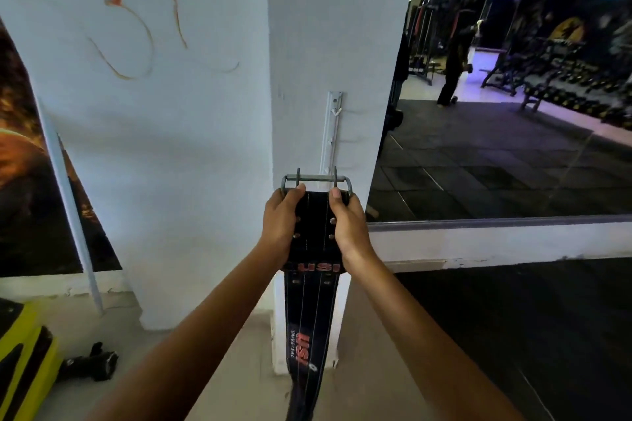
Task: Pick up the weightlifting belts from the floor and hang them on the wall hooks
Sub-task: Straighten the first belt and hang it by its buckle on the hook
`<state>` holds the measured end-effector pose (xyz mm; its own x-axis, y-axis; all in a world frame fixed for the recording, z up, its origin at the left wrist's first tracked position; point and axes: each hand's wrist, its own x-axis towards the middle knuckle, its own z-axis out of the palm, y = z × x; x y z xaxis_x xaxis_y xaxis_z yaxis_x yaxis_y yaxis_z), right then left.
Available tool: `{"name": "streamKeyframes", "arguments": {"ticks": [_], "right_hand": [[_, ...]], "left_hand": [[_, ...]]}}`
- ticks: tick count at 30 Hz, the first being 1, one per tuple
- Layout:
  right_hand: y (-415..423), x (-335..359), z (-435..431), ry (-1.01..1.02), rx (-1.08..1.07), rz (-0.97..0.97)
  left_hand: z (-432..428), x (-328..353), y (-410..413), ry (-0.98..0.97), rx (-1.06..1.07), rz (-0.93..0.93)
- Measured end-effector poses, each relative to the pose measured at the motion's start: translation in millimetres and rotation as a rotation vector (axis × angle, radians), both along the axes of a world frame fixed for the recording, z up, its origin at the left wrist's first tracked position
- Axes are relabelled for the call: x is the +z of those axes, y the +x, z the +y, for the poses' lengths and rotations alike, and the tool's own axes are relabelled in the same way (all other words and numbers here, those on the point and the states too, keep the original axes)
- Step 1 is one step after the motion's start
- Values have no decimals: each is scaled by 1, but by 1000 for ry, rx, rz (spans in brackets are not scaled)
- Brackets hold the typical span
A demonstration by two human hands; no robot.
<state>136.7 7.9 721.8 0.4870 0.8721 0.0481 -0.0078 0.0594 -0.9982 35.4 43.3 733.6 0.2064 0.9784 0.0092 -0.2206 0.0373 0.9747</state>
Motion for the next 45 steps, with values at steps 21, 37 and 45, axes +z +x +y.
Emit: {"name": "streamKeyframes", "arguments": {"ticks": [21,37,45], "right_hand": [[74,353,128,532,-177,-446],[103,403,203,610,-233,-541],[104,381,191,597,-230,-535]], "left_hand": [[131,341,83,744,250,9],[205,393,117,776,365,174],[197,377,99,805,211,389]]}}
